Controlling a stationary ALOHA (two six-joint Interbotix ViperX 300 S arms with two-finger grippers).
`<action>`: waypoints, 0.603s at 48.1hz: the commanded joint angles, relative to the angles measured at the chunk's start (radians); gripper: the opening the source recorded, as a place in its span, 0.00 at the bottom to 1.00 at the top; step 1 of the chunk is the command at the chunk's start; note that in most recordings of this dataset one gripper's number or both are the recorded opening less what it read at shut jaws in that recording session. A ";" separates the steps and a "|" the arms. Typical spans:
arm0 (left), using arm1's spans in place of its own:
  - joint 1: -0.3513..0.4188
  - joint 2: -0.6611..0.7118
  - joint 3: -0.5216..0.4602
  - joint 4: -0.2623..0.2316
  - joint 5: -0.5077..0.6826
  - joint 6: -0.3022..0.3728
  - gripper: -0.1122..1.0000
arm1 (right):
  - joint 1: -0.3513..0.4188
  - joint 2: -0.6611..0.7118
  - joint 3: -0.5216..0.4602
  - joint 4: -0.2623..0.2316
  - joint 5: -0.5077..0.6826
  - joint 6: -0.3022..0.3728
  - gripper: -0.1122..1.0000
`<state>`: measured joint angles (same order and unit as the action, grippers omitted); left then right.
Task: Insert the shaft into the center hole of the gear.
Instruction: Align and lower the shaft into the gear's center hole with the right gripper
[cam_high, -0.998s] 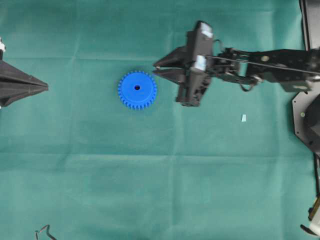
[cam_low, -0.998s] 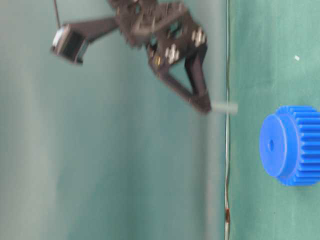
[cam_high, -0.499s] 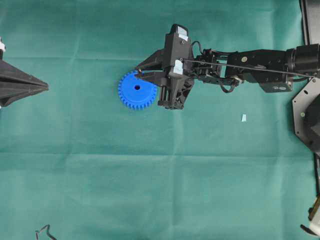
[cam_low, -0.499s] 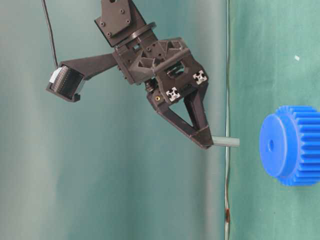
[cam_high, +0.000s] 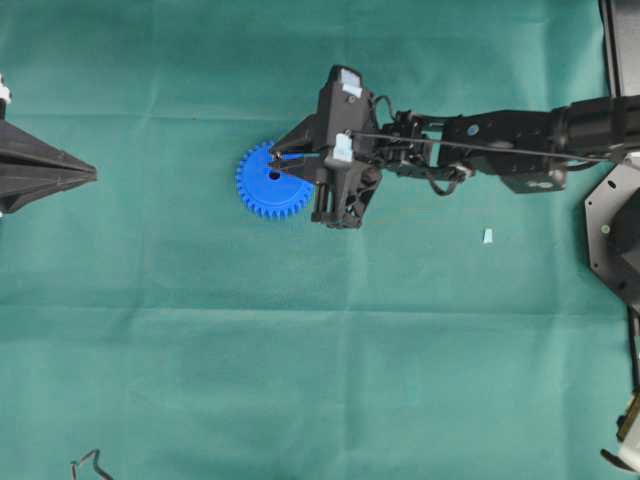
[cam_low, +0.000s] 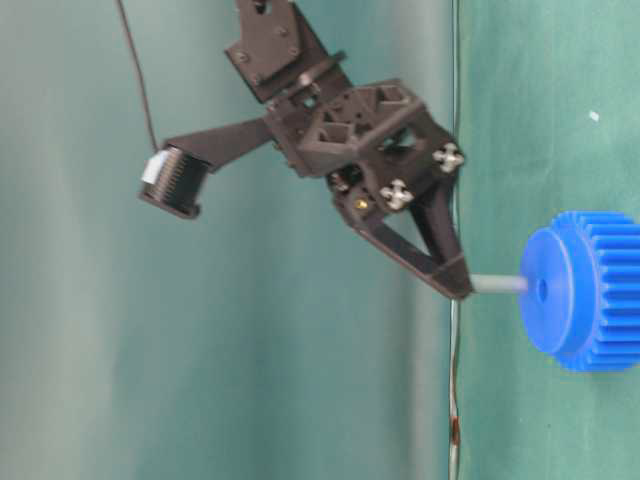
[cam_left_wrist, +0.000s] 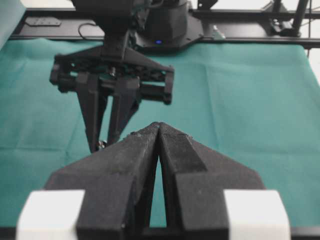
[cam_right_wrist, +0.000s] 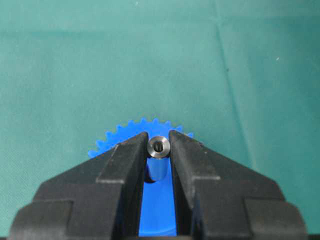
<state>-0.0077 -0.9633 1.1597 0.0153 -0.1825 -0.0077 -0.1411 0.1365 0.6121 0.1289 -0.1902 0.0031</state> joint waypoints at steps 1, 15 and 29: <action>0.002 0.003 -0.025 0.003 -0.006 0.000 0.10 | 0.005 0.003 -0.026 0.009 -0.020 0.003 0.26; 0.000 0.005 -0.025 0.002 -0.005 0.000 0.10 | 0.005 0.015 -0.026 0.020 -0.021 0.002 0.26; 0.002 0.005 -0.026 0.002 -0.003 0.000 0.10 | 0.005 -0.044 -0.026 0.015 -0.014 -0.003 0.26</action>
<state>-0.0077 -0.9633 1.1597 0.0138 -0.1810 -0.0077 -0.1350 0.1427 0.6044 0.1457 -0.2010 0.0015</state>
